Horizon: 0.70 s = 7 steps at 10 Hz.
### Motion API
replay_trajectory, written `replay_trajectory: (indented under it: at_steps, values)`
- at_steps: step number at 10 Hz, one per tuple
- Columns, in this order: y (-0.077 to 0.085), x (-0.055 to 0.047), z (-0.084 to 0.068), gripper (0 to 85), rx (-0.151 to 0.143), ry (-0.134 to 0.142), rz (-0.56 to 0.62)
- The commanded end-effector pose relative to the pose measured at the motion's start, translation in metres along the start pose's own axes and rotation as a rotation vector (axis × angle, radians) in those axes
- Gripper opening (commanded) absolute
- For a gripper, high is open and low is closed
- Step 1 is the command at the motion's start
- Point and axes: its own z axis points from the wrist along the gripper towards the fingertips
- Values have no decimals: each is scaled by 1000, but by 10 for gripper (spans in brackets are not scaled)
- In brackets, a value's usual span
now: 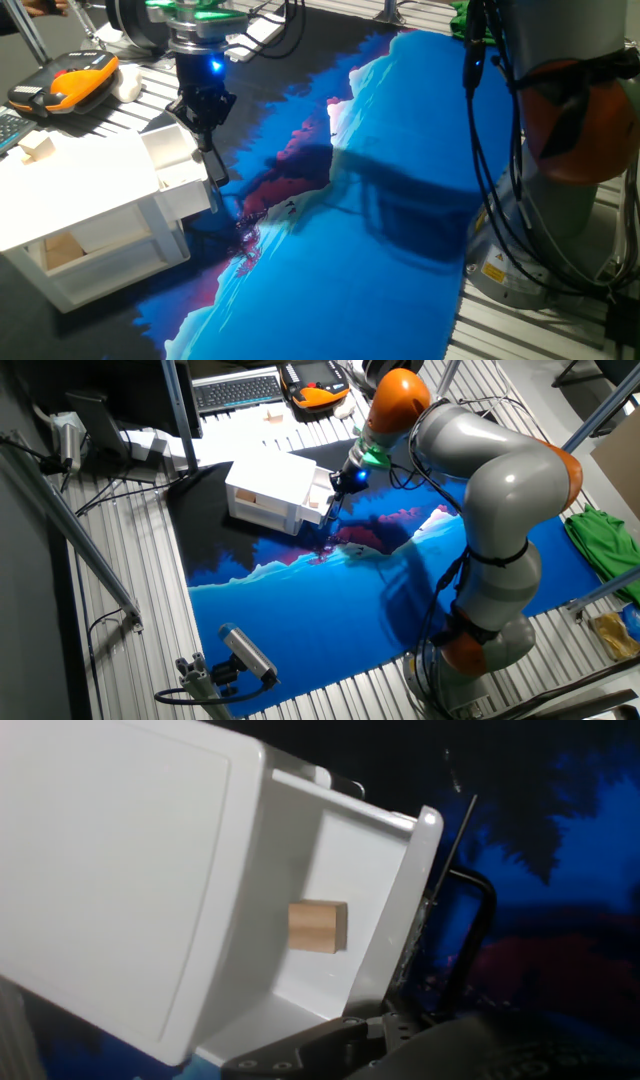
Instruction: Use the gripper to push and close the drawer
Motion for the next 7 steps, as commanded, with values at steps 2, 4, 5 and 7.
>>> replay_trajectory:
  at_steps: [2,4,5,7]
  values:
    - [0,0,0,0,40,-12,-34]
    - [0,0,0,0,77,-21,-80]
    - [0,0,0,0,97,-32,-95]
    - [0,0,0,0,121,-44,-121]
